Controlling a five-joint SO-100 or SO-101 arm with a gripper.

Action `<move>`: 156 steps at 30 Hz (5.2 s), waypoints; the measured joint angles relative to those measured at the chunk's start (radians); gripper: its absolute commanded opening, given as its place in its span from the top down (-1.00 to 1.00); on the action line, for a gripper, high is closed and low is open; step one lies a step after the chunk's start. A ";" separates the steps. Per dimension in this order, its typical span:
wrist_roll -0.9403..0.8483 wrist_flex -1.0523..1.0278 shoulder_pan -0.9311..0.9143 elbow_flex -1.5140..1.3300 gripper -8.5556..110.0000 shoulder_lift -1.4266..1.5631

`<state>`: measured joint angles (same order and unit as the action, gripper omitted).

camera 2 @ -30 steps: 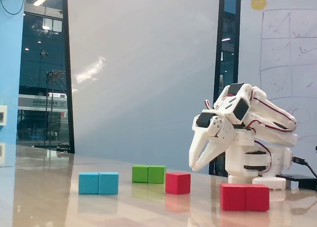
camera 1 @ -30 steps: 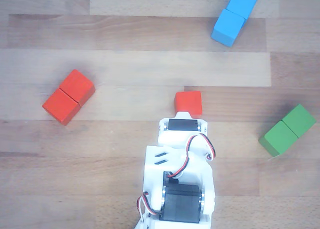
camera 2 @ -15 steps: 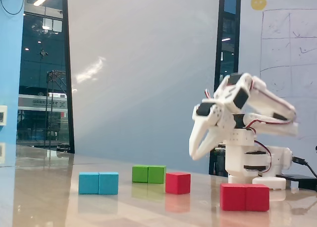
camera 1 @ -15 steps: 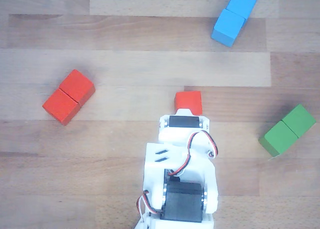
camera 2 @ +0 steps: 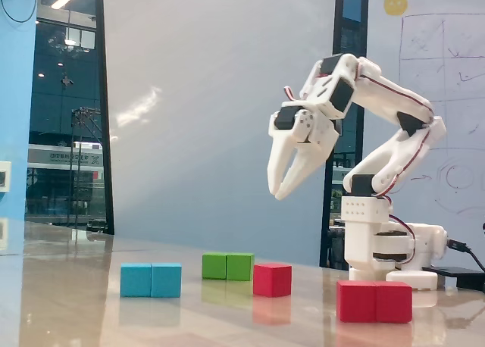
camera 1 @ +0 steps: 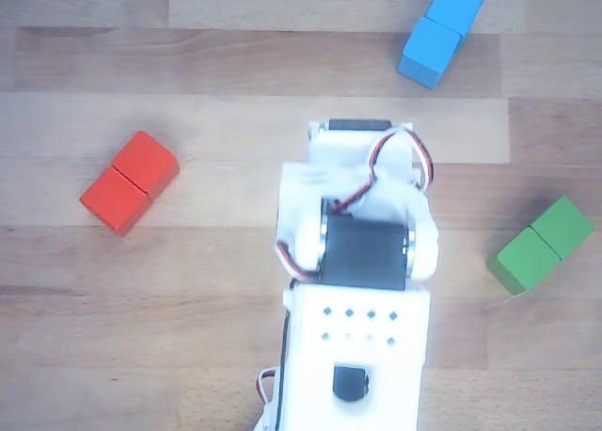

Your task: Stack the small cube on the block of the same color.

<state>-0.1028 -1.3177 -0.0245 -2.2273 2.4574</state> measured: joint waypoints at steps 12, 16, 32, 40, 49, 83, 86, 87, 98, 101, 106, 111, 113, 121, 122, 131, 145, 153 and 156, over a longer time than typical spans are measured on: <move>0.000 0.000 0.000 0.064 0.85 -0.276; 0.000 0.000 0.000 0.064 0.85 -0.321; 0.000 0.000 0.000 0.064 0.80 -0.408; -0.066 0.000 0.000 0.064 0.53 -0.416; -0.106 0.000 0.000 0.037 0.49 -0.422; -0.235 0.002 -0.037 -0.040 0.50 -0.469; -0.235 0.002 -0.037 -0.032 0.49 -0.469; -0.235 0.002 -0.038 -0.032 0.49 -0.469; -0.235 0.002 -0.107 -0.032 0.48 -0.469; -0.235 0.002 -0.107 -0.032 0.48 -0.469; -0.235 0.002 -0.107 -0.032 0.47 -0.469; -0.235 0.002 -0.107 -0.032 0.38 -0.469; -0.235 0.002 -0.107 -0.032 0.33 -0.469; -0.235 0.014 -0.107 -0.032 0.28 -0.485; -0.235 0.021 -0.107 -0.032 0.28 -0.488; -0.235 0.106 -0.107 -0.032 0.28 -0.580; -0.235 0.173 -0.107 -0.109 0.29 -0.588; -0.238 0.173 -0.064 -0.130 0.29 -0.588; -0.235 0.173 -0.069 -0.130 0.29 -0.588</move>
<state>-0.3375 -1.1443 -0.0936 -2.3577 1.8699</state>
